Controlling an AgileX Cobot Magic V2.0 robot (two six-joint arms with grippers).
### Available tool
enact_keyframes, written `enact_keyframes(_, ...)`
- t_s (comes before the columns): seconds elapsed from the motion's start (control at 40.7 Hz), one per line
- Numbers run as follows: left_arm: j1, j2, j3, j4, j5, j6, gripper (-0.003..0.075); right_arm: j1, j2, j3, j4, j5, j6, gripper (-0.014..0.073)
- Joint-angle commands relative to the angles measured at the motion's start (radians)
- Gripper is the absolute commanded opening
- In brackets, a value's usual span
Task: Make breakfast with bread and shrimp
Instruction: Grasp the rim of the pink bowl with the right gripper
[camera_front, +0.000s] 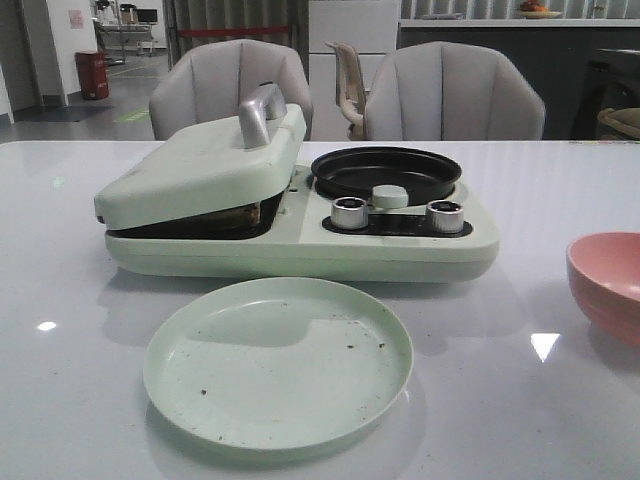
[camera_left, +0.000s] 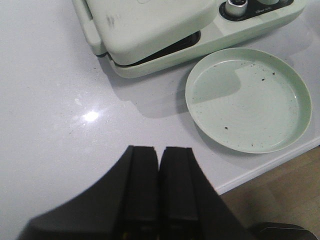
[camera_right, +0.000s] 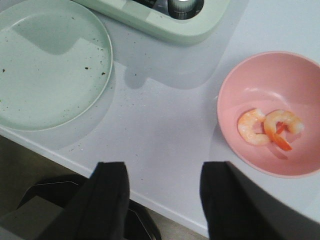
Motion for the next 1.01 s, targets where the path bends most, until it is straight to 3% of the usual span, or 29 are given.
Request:
enact_keyframes(0.0, -0.006, -0.004, -0.027, 0.008, -0.075, -0.022, 0.0107, -0.015, -0.007, -0.028, -0.044, -0.04, 0.006, 0.0442)
enact_keyframes(0.098, -0.006, -0.004, -0.027, 0.008, -0.084, -0.022, 0.0107, -0.079, 0.005, -0.039, -0.058, -0.021, 0.032, 0.0442)
enact_keyframes(0.32, -0.006, -0.004, -0.027, 0.004, -0.098, -0.022, 0.0101, -0.383, 0.092, -0.113, -0.038, 0.039, 0.033, 0.0442)
enact_keyframes(0.467, -0.006, -0.004, -0.027, 0.004, -0.098, -0.022, 0.0101, -0.53, 0.174, -0.139, -0.004, 0.08, 0.019, 0.0442)
enact_keyframes(0.639, -0.006, -0.004, -0.027, 0.004, -0.098, -0.022, 0.0101, -0.599, 0.301, -0.147, 0.058, 0.075, -0.06, 0.0442)
enact_keyframes(0.983, -0.006, -0.004, -0.027, 0.004, -0.098, -0.022, 0.0101, -0.607, 0.576, -0.254, 0.067, 0.007, -0.07, 0.0442)
